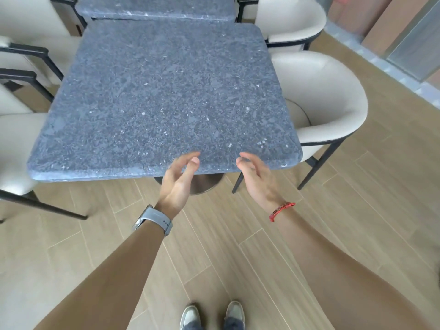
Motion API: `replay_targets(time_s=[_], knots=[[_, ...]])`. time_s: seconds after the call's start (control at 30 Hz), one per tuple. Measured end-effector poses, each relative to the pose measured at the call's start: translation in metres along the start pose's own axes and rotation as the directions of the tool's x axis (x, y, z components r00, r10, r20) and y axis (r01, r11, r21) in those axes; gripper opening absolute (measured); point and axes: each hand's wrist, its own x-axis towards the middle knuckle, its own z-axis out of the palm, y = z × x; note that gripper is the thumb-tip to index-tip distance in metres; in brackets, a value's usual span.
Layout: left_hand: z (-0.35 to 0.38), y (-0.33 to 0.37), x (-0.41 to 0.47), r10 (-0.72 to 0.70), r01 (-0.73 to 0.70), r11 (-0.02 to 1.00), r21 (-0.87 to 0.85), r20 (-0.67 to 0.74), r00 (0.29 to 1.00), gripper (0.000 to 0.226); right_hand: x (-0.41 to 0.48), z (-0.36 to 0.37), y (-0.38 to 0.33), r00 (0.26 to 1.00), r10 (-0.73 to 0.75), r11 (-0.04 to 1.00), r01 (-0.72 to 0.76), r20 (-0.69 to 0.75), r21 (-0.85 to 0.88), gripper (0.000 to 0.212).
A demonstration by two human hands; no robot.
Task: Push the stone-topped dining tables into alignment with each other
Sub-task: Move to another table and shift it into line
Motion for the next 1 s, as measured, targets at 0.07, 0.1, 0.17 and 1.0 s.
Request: replay_targets(time_s=[0.07, 0.1, 0.17, 1.0], knots=[[-0.005, -0.024, 0.023, -0.026, 0.029, 0.992, 0.124, -0.029, 0.999, 0.058, 0.023, 0.014, 0.009, 1.0, -0.003, 1.0, 0.004, 0.014, -0.028, 0.04], [-0.007, -0.035, 0.035, -0.025, 0.031, 0.978, 0.208, -0.031, 0.999, 0.058, 0.035, 0.021, 0.013, 1.0, -0.004, 0.999, 0.005, 0.016, -0.033, 0.039], [-0.011, -0.055, 0.059, 0.009, 0.005, 0.942, 0.336, -0.04, 0.999, 0.058, 0.059, 0.031, 0.024, 1.0, -0.017, 0.998, 0.017, 0.013, -0.054, 0.041], [-0.005, -0.143, 0.16, 0.219, -0.095, 0.295, 0.951, 0.03, 0.975, 0.079, 0.179, 0.111, 0.093, 0.884, -0.463, 0.48, 0.194, -0.059, -0.856, 0.076]])
